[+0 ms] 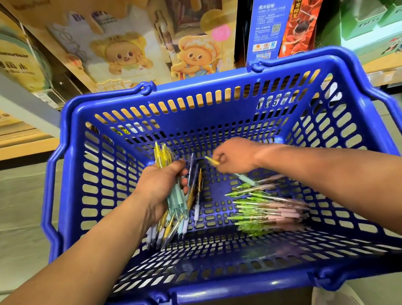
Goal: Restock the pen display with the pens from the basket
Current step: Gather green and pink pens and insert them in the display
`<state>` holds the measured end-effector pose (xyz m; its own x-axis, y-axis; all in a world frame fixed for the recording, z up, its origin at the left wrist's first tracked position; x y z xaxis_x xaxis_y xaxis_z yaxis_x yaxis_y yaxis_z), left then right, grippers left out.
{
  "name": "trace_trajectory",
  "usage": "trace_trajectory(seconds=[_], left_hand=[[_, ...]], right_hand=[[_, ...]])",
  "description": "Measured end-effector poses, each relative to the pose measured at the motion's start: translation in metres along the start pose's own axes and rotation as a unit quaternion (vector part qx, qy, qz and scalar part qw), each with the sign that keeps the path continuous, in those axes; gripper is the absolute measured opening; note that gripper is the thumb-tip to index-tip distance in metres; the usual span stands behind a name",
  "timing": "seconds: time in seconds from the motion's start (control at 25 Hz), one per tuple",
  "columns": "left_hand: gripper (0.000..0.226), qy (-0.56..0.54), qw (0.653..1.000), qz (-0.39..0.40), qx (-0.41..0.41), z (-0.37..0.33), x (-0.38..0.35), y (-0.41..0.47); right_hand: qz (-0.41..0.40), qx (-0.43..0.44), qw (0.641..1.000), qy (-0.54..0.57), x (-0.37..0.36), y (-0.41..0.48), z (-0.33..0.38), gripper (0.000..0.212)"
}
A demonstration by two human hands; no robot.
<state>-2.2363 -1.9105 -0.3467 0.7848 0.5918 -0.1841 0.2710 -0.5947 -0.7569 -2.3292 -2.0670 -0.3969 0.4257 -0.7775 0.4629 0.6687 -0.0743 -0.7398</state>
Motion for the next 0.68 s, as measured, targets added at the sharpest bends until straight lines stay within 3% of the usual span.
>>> trace_trajectory(seconds=[0.12, 0.2, 0.32, 0.4, 0.48, 0.56, 0.68], left_hand=[[0.02, -0.025, 0.999, 0.021, -0.006, -0.009, -0.014, -0.005], [0.019, -0.049, 0.999, 0.011, -0.007, -0.013, -0.023, -0.016], [0.007, -0.09, 0.996, -0.004, -0.003, -0.022, -0.041, -0.048], [0.015, -0.117, 0.993, 0.009, 0.01, -0.038, -0.055, -0.08], [0.019, -0.144, 0.989, 0.025, 0.011, -0.065, -0.069, -0.129], [0.02, -0.153, 0.987, 0.052, 0.013, -0.102, -0.085, -0.191], [0.02, -0.151, 0.984, 0.085, 0.039, -0.156, -0.105, -0.291]], right_hand=[[-0.003, 0.026, 0.993, 0.117, 0.0, -0.01, 0.032, 0.021], [0.003, 0.028, 0.969, 0.244, -0.002, -0.03, 0.041, 0.015], [0.009, 0.025, 0.891, 0.454, 0.001, -0.091, 0.051, 0.008], [0.007, 0.019, 0.829, 0.559, 0.01, -0.141, 0.066, 0.01], [-0.008, 0.004, 0.783, 0.622, 0.019, -0.203, 0.095, 0.017], [-0.03, 0.004, 0.762, 0.647, 0.033, -0.268, 0.14, 0.022], [-0.049, 0.068, 0.731, 0.677, 0.064, -0.363, 0.223, 0.019]])
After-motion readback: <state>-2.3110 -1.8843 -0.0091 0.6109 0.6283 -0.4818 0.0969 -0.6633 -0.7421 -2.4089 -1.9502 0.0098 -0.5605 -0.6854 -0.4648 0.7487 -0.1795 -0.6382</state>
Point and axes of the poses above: each hand's wrist, its own y-axis towards the middle knuckle, its own x-axis out of the back of the hand, z = x × y, the point moved 8 cm from there along y, towards the middle knuckle, and after that the axes turned 14 degrees about z, right-handed, at the moved point
